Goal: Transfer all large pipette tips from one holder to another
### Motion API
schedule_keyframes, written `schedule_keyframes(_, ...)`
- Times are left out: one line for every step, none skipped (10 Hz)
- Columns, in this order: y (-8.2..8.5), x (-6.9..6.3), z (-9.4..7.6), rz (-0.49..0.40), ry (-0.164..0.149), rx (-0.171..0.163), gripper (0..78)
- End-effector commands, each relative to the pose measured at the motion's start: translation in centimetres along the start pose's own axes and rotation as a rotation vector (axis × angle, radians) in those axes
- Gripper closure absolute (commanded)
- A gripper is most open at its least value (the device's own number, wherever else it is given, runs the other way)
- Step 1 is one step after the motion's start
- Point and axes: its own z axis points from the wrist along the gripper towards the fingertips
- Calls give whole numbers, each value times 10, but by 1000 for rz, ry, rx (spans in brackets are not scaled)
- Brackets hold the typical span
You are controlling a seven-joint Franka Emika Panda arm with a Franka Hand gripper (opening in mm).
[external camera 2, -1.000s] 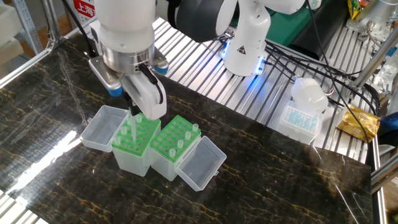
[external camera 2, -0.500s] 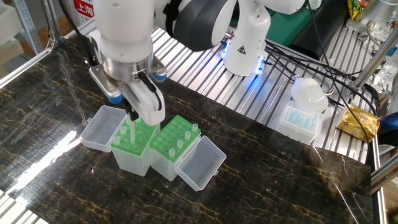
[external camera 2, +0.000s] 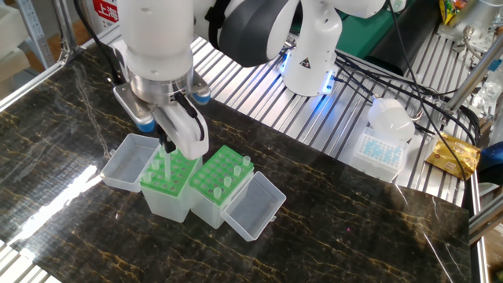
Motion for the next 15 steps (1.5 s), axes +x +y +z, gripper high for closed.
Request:
schedule_keyframes(0,-1,-1,31,2,-1,1)
schedule_keyframes(0,-1,-1,31,2,-1,1)
schedule_keyframes(0,-1,-1,31,2,-1,1)
schedule_keyframes(0,-1,-1,31,2,-1,1)
schedule_keyframes(0,-1,-1,31,2,-1,1)
schedule_keyframes(0,-1,-1,31,2,-1,1)
schedule_keyframes(0,-1,-1,31,2,-1,1)
schedule_keyframes(0,-1,-1,31,2,-1,1)
schedule_keyframes(0,-1,-1,31,2,-1,1)
schedule_keyframes(0,-1,-1,31,2,-1,1)
schedule_keyframes(0,-1,-1,31,2,-1,1)
schedule_keyframes(0,-1,-1,31,2,-1,1)
schedule_keyframes(0,-1,-1,31,2,-1,1)
schedule_keyframes(11,17,-7,102,5,3,1)
schedule_keyframes(11,18,-7,101,5,3,1)
